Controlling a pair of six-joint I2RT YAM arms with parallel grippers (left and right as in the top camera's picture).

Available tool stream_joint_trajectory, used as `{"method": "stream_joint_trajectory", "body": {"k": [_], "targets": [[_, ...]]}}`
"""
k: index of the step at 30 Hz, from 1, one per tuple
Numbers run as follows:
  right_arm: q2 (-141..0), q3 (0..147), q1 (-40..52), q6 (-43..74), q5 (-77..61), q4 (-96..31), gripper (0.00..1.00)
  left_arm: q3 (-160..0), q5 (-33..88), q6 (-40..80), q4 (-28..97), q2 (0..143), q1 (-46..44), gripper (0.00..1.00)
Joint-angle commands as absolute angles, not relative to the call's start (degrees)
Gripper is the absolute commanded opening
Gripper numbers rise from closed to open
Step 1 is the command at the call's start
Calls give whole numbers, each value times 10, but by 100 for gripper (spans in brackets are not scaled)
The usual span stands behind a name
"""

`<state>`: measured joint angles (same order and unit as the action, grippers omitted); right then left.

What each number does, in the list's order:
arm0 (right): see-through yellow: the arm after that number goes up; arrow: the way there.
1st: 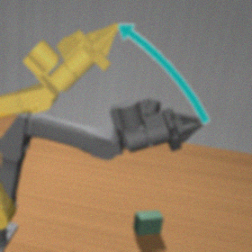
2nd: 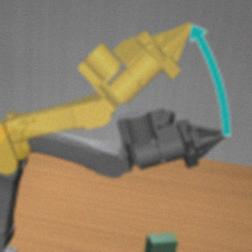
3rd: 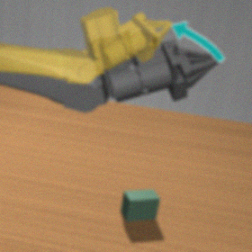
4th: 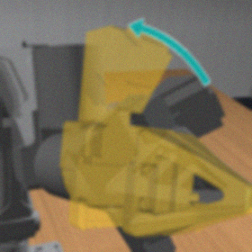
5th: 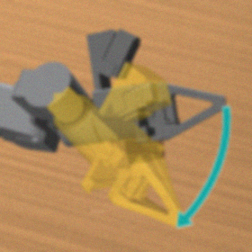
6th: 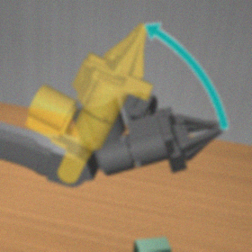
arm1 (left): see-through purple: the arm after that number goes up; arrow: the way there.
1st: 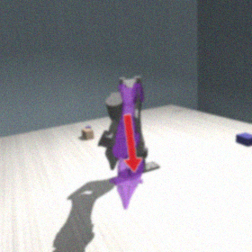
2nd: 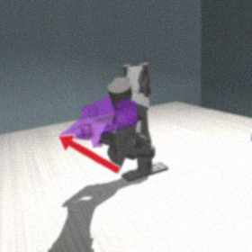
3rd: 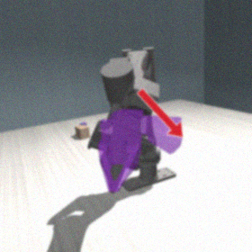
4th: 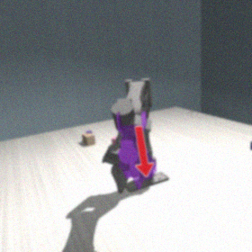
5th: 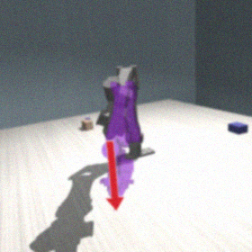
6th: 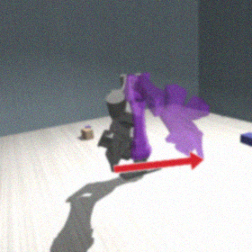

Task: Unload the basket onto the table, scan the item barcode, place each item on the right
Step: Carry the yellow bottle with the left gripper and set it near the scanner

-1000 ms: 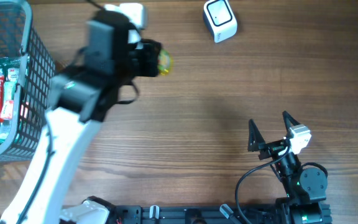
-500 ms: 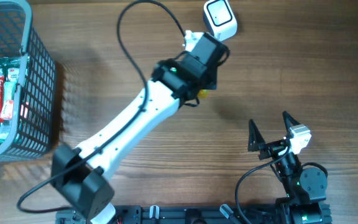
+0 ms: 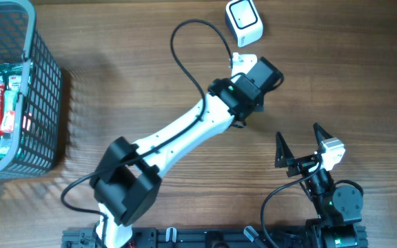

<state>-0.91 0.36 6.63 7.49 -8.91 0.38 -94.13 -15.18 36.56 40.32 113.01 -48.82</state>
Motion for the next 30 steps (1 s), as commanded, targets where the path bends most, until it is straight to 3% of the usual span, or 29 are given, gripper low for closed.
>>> {"method": "stream_joint_trajectory", "body": {"k": [1, 15, 18, 21, 22, 26, 30], "targets": [[-8, 3, 64, 76, -86, 6, 100, -948, -166, 378, 382, 1152, -512, 20], [-8, 3, 64, 76, -86, 6, 100, -948, -165, 378, 383, 1169, -543, 23], [-8, 3, 64, 76, -86, 6, 100, -948, -161, 378, 388, 1171, -543, 34], [-8, 3, 64, 76, -86, 6, 100, -948, -159, 378, 388, 1171, -543, 66], [-8, 3, 64, 76, -86, 6, 100, -948, -159, 378, 388, 1171, -543, 71], [-8, 3, 64, 76, -86, 6, 100, -948, -141, 375, 387, 1161, -543, 80], [-8, 3, 64, 76, -86, 6, 100, -951, -131, 290, 385, 1118, -543, 80]]}}
